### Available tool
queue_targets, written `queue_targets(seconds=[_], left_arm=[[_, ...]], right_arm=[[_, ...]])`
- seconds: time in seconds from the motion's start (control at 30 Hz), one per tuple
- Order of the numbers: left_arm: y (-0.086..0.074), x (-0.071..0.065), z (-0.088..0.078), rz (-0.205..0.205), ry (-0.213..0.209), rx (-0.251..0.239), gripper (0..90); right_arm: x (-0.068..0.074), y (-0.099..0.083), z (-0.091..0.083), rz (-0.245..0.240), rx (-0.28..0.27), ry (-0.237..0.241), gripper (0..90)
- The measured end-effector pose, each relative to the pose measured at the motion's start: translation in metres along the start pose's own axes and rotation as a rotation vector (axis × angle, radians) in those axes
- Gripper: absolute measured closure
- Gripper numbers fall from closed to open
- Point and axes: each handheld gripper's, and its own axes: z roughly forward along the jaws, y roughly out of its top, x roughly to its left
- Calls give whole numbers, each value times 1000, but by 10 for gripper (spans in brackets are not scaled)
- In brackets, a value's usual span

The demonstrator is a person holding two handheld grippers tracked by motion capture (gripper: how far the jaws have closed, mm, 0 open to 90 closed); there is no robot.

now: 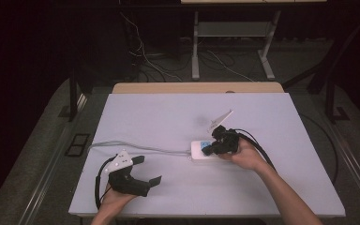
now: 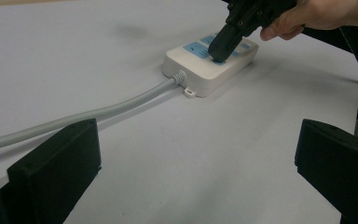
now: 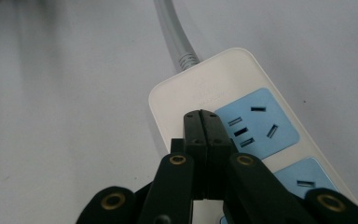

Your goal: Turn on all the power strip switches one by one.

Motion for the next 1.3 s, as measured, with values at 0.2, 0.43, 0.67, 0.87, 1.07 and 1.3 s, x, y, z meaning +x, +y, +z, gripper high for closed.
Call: queue_targets(seconds=[0.2, 0.43, 0.67, 0.87, 1.07, 1.3], left_arm=[[0, 3, -2, -25, -4, -18, 0], [0, 3, -2, -24, -4, -15, 0], [-1, 2, -1, -24, -6, -9, 0], [-1, 2, 0, -20, -7, -7, 0], [-1, 2, 0, -21, -7, -7, 0], [-1, 2, 0, -21, -6, -7, 0]], right_arm=[[4, 3, -1, -14, 17, -29, 900], [1, 1, -7, 15, 7, -9, 897], [-3, 0, -23, 42, -58, 0, 893], [-6, -3, -37, 55, -88, -9, 882], [-8, -8, -51, 74, -125, -25, 805], [-6, -18, -66, 103, -172, -85, 508]])
